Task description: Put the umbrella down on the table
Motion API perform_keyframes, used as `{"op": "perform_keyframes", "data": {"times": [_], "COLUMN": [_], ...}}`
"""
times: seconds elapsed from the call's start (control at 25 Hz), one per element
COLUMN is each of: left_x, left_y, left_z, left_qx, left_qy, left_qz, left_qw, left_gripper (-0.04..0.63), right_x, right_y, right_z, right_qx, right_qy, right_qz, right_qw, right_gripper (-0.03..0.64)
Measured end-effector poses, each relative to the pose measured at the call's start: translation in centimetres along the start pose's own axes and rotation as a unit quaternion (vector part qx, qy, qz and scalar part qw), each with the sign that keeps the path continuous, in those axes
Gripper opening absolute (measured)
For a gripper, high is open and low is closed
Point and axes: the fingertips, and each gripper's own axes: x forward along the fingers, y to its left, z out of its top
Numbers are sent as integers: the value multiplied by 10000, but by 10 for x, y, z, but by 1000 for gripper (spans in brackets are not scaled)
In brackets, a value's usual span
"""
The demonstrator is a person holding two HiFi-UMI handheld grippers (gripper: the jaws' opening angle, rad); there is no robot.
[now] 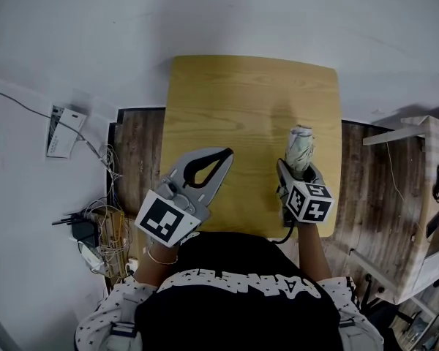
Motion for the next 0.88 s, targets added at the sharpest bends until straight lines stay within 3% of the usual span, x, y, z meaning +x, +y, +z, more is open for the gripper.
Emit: {"op": "perform_keyframes", "data": {"times": [0.88], "left_x": [-14], "left_y": [29], "left_z": [-3], "left_qx": [-141], "left_qy": [-8], "left_qz": [360], "left_qw": [9993], "left_gripper": [-6], "right_x": [37], "right_y": [3], "right_z": [-12], "right_qx": [-108], "right_qy": [573], "right_qz": [-130], "right_qw": [9982], "right_gripper": [295]}}
